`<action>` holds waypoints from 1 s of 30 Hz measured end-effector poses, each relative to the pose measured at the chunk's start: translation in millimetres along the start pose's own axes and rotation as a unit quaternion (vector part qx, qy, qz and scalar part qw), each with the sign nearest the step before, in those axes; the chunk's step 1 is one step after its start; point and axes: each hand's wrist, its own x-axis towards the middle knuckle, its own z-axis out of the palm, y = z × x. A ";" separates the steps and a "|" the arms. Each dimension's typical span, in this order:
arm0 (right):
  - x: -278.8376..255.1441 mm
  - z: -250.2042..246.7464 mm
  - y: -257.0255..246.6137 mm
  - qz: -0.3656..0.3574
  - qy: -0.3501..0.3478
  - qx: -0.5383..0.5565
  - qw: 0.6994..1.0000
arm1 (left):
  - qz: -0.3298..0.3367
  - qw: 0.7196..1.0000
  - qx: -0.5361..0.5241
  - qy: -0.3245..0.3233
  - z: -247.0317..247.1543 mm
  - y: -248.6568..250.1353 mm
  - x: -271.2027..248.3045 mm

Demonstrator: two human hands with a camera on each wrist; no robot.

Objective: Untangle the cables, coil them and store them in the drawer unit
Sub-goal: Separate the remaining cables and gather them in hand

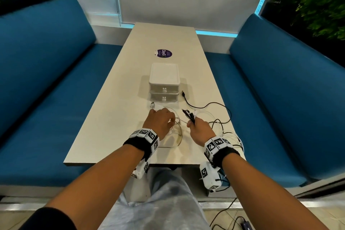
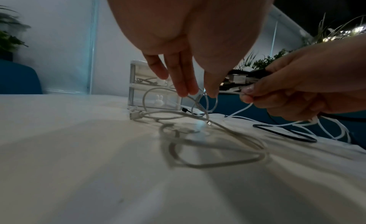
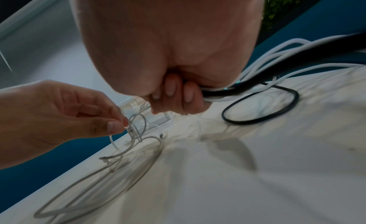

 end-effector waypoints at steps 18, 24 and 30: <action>3.5 1.5 3.2 -0.006 -0.007 -0.023 1.000 | -0.028 0.982 -0.183 -0.022 4.9 -0.9 1.2; 8.4 4.0 2.6 -0.010 -0.018 -0.055 0.998 | -0.012 0.993 -0.107 -0.046 -1.1 -6.8 2.8; 6.2 4.0 1.1 -0.019 -0.016 -0.052 0.998 | -0.050 0.980 -0.180 -0.066 0.4 0.4 1.6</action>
